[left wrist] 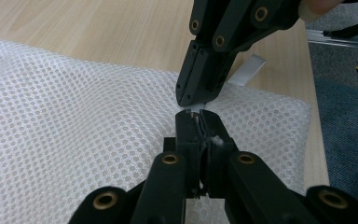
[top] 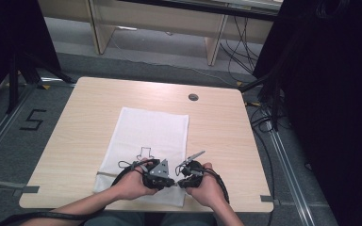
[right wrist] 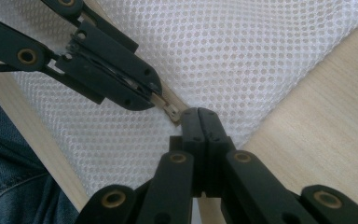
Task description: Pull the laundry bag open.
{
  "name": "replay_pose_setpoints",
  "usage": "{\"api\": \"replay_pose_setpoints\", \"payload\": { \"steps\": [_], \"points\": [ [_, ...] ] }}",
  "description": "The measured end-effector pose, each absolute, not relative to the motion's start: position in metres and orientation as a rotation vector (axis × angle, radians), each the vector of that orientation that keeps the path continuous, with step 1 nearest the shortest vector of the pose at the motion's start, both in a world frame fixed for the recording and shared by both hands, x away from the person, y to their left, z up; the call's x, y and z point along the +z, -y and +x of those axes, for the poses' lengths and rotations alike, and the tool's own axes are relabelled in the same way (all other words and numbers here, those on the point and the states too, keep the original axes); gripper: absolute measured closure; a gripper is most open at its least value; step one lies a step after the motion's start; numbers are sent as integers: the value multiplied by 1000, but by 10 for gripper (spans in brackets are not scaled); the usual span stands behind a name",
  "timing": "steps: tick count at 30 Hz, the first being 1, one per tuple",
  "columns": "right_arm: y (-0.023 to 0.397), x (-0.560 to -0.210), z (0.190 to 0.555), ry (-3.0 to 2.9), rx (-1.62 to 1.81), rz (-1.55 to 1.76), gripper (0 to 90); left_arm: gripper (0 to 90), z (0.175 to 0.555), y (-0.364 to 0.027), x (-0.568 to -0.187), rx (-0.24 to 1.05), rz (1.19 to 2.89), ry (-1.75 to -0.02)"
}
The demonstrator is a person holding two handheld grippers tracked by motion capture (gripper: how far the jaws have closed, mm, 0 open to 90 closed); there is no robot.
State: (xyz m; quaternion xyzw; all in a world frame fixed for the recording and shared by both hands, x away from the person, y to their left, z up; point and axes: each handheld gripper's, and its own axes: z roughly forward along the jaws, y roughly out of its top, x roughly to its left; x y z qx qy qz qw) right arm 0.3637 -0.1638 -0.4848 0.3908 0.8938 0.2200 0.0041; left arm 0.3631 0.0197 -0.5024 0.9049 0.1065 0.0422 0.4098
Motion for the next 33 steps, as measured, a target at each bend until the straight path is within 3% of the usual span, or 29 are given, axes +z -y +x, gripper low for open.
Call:
{"api": "replay_pose_setpoints", "payload": {
  "steps": [5, 12, 18, 26, 33],
  "points": [
    [165, -485, 364, -2801, 695, 1238, 900, 851, 366, -20, -506, 105, 2265, -265],
    [166, -485, 366, -2813, 710, 1241, 900, 727, 368, -19, -513, 116, 2249, -261],
    [167, -485, 366, -2810, 710, 1252, 900, 696, 365, -16, -517, 113, 2242, -248],
    [167, -486, 366, -2810, 712, 1253, 900, 812, 362, -15, -512, 143, 2257, -232],
    [167, -485, 366, -2816, 718, 1267, 900, 811, 365, -16, -510, 103, 2234, -270]
  ]
}}
